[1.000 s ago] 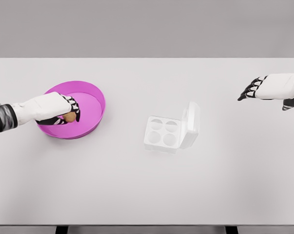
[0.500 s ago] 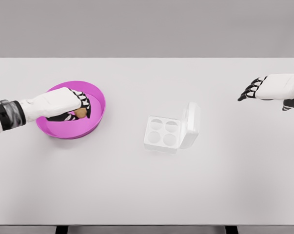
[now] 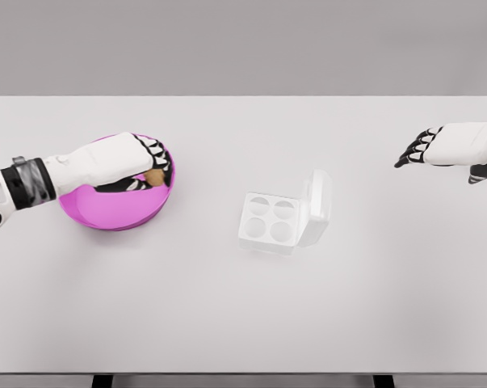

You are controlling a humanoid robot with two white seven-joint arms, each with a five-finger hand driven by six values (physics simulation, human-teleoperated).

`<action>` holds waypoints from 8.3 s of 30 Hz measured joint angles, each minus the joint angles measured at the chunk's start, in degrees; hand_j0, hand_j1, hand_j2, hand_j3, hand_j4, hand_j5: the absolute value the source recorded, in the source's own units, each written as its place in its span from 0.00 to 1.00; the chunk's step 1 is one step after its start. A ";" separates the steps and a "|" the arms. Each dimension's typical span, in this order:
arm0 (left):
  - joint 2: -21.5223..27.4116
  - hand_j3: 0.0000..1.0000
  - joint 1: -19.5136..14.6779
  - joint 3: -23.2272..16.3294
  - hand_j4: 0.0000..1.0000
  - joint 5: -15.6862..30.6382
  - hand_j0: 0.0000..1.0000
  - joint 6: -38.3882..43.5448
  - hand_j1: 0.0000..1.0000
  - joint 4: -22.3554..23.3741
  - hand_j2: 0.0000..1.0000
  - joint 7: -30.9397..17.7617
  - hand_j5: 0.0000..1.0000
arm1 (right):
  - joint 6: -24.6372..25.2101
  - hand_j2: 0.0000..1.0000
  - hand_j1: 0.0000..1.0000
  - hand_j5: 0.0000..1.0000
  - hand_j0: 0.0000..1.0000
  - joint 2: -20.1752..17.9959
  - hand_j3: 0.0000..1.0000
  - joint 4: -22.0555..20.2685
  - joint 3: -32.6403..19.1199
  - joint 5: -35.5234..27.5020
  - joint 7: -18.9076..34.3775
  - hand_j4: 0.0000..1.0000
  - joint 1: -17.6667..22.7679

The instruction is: Pack egg into the box and close the box lid

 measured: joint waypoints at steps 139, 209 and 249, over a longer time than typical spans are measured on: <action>-24.60 0.72 -2.64 -8.57 0.72 -3.97 0.72 0.00 0.72 11.92 0.72 0.05 0.72 | 0.00 1.00 1.00 1.00 1.00 -0.18 1.00 -0.68 -1.06 0.00 0.17 1.00 0.79; -5.72 1.00 15.29 22.10 1.00 23.79 1.00 0.01 1.00 -0.72 1.00 0.05 1.00 | -0.01 1.00 1.00 1.00 1.00 4.45 1.00 -19.89 -0.63 2.88 0.71 1.00 1.14; -5.79 1.00 15.29 22.07 1.00 23.61 1.00 0.01 1.00 -0.66 1.00 0.05 1.00 | 0.02 1.00 1.00 1.00 1.00 9.82 1.00 -18.21 1.12 1.93 0.69 1.00 -3.34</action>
